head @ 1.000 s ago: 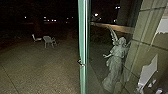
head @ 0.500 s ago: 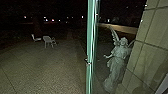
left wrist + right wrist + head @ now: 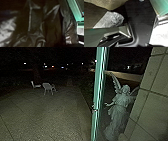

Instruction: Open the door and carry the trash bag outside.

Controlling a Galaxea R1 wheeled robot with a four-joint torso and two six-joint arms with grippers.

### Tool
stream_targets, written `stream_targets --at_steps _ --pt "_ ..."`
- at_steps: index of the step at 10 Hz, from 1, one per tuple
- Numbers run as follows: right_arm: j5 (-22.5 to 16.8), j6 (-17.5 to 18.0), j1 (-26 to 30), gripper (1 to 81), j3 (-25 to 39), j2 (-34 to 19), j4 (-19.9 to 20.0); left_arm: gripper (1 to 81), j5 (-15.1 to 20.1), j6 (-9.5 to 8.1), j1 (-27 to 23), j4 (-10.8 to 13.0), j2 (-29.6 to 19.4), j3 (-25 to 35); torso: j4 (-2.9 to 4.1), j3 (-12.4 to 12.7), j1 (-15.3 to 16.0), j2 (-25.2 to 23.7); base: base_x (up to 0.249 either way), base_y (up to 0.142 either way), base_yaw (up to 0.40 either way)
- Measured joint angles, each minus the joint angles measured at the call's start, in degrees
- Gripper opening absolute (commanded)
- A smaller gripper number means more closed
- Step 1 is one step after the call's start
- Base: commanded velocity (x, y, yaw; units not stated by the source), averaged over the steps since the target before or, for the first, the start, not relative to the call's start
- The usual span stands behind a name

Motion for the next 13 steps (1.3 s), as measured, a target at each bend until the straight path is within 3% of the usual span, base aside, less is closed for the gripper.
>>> stream_targets --at_steps 4,5,6,7,11,12,13 --pt "0.02 0.01 0.02 81.1 0.00 -0.02 0.04 1.0 0.00 0.00 0.00 0.01 0.00 0.00 0.02 0.00 0.00 0.00 0.096 0.000 0.000" --pt "0.02 0.04 0.02 81.1 0.00 -0.02 0.09 1.0 -0.02 0.00 -0.05 0.00 0.00 0.00 0.40 0.00 0.00 0.00 0.096 0.000 0.000" --pt "0.02 0.04 0.02 81.1 0.00 -0.02 0.09 1.0 -0.04 0.00 -0.07 0.00 0.00 0.00 1.51 0.00 0.00 0.00 0.096 0.000 0.000" --pt "-0.02 0.04 0.00 81.1 0.00 -0.05 0.09 1.0 -0.02 0.00 -0.02 0.00 0.00 0.00 3.19 0.00 0.00 0.00 0.096 0.000 0.000" --pt "0.05 0.04 0.46 81.1 0.00 -0.51 0.11 1.0 -0.02 0.00 -0.02 0.00 0.00 0.00 11.54 0.00 0.00 0.00 0.096 0.000 0.000" --pt "0.05 0.04 0.46 81.1 0.00 -0.55 0.11 1.0 -0.06 0.00 0.00 0.00 0.00 0.00 13.37 0.00 0.00 0.00 0.096 0.000 0.000" --pt "0.11 0.04 0.46 81.1 0.00 -0.71 0.11 1.0 -0.06 0.00 0.04 0.00 -0.02 0.00 14.55 0.00 0.02 0.00 0.096 0.000 0.000"
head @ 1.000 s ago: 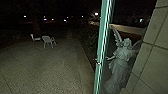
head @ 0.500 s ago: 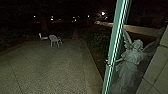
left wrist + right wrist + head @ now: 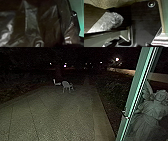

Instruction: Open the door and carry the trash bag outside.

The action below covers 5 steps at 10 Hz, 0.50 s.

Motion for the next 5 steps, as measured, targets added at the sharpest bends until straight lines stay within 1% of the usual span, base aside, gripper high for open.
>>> stream_targets --at_steps 1,3,5 --pt "0.02 0.20 -0.02 81.1 -0.05 0.02 0.04 1.0 0.04 0.00 0.38 0.00 0.02 0.00 0.37 0.00 -0.07 -0.02 0.096 0.000 0.000" --pt "0.13 0.18 0.30 81.1 -0.06 0.00 0.04 1.0 -0.05 0.00 -0.56 0.01 0.15 0.00 0.30 -0.02 0.02 0.05 0.096 0.000 0.000" --pt "-0.11 0.18 -0.33 81.1 -0.06 0.02 0.09 1.0 0.04 0.00 0.00 0.00 0.13 0.00 0.30 -0.02 -0.05 0.00 0.100 0.000 0.000"
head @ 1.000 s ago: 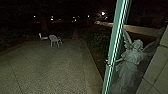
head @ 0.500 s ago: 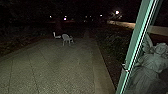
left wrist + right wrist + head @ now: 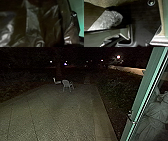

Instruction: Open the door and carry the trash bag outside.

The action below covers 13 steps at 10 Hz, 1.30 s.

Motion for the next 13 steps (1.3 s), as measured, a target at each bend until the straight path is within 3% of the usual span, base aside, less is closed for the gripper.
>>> stream_targets --at_steps 6,7,8,12,13 --pt "0.13 -0.21 0.04 81.1 0.01 0.00 -0.02 1.0 0.02 0.00 -0.04 0.00 0.01 0.00 0.05 -0.05 0.05 0.11 0.101 0.000 0.000" --pt "0.28 -0.21 0.89 81.1 0.01 -0.04 0.00 1.0 -0.23 0.02 -1.24 0.00 0.01 0.02 0.57 -0.05 0.06 0.11 0.101 0.000 0.000" --pt "0.63 -0.07 0.63 81.1 0.01 -0.11 0.02 1.0 -0.67 0.02 -1.46 0.00 0.00 0.02 1.82 -0.02 -0.02 0.09 0.101 0.000 0.000" --pt "0.52 0.04 0.69 81.1 0.00 -0.24 0.02 1.0 -0.26 0.00 -0.15 0.00 0.00 0.02 9.47 -0.05 -0.06 0.06 0.101 0.000 0.000" --pt "0.46 -0.07 0.80 81.1 -0.05 -0.44 0.02 1.0 -0.23 0.00 -0.17 0.00 0.06 0.02 10.45 -0.05 0.00 0.11 0.101 0.000 0.000"
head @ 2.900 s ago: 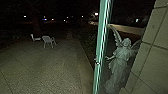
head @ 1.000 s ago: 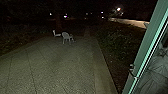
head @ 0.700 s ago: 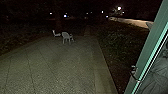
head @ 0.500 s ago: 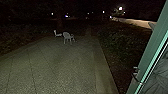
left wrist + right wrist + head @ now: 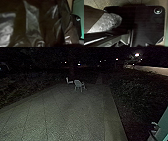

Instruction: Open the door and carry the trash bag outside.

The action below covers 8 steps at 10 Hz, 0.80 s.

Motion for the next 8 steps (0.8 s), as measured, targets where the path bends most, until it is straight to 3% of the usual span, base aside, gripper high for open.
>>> stream_targets --at_steps 8 --pt "0.17 0.29 -0.24 81.1 -0.05 0.18 0.41 1.0 0.06 0.00 0.13 0.00 -0.17 0.01 0.22 0.05 -0.08 -0.11 0.103 0.000 0.000"
